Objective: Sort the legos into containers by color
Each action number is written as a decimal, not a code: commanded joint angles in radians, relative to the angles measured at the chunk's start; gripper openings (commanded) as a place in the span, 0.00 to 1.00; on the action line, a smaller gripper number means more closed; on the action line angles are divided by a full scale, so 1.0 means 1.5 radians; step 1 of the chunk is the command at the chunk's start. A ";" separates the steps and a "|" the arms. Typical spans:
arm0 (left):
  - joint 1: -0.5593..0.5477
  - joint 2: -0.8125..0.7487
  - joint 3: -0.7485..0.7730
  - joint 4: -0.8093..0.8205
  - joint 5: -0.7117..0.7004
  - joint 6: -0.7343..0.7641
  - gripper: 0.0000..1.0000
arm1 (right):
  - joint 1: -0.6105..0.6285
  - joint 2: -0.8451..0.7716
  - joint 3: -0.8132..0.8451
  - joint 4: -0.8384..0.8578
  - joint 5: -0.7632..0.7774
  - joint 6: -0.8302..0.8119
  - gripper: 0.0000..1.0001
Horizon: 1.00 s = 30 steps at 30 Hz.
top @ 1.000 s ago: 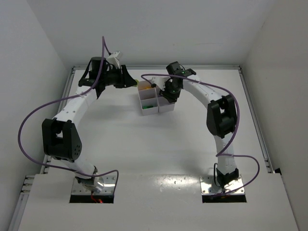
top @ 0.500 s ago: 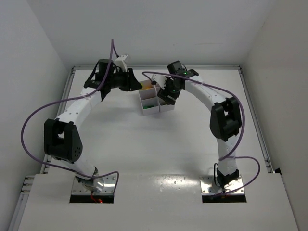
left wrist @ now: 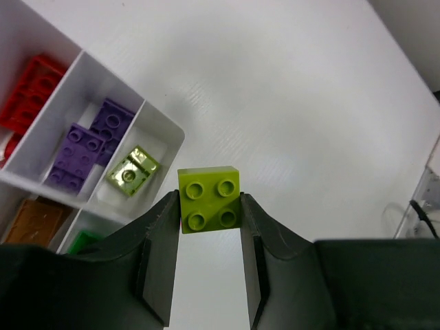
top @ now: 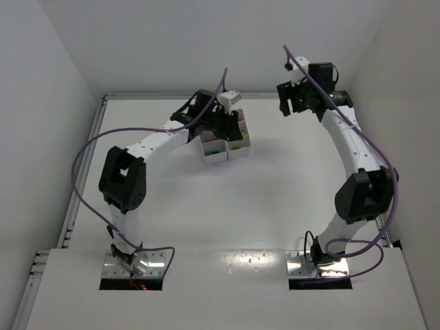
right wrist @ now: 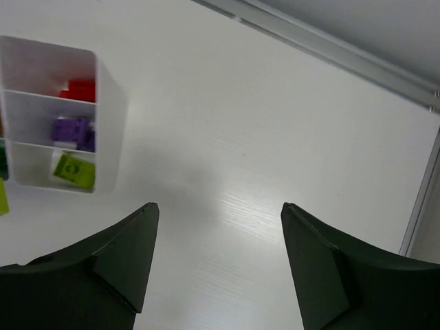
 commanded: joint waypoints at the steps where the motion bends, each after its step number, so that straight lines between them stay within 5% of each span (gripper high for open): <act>1: -0.026 0.058 0.068 -0.010 -0.049 0.028 0.00 | -0.041 -0.008 -0.037 -0.002 0.006 0.098 0.72; 17: -0.054 0.159 0.154 -0.055 -0.226 0.026 0.07 | -0.098 -0.045 -0.078 -0.017 -0.032 0.098 0.74; 23: -0.054 0.179 0.179 -0.080 -0.219 0.026 0.19 | -0.098 -0.033 -0.065 -0.023 -0.039 0.092 0.74; 30: -0.054 0.172 0.161 -0.087 -0.207 0.032 0.19 | -0.098 -0.020 -0.053 -0.023 -0.045 0.086 0.74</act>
